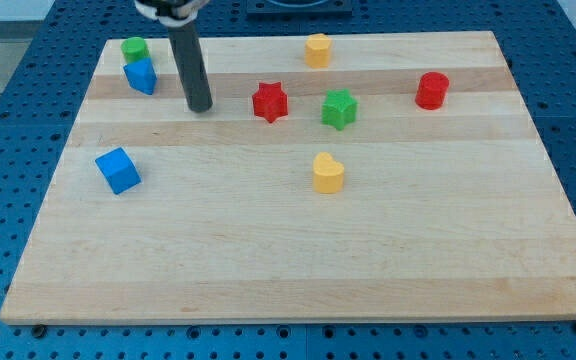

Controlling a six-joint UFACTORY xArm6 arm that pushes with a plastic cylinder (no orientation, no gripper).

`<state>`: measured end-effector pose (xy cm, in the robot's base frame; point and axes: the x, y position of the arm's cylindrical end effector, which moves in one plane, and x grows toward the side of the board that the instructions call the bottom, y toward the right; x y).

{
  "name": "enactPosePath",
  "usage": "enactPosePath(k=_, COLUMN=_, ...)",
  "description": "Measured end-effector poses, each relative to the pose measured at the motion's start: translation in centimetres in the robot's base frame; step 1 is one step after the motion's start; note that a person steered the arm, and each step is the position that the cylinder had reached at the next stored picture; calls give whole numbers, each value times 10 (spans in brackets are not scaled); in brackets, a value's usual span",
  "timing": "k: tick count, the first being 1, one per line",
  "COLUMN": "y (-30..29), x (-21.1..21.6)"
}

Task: Push the red star towards the top left side of the red circle

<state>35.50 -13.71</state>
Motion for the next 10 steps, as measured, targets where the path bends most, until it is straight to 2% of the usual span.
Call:
enactPosePath(k=1, y=11, x=13)
enactPosePath(k=2, y=45, x=7)
enactPosePath(k=4, y=136, x=-42)
enactPosePath(k=5, y=157, x=-51)
enactPosePath(k=7, y=131, x=-53)
enactPosePath(k=8, y=148, x=-56)
enactPosePath(k=10, y=229, x=-70)
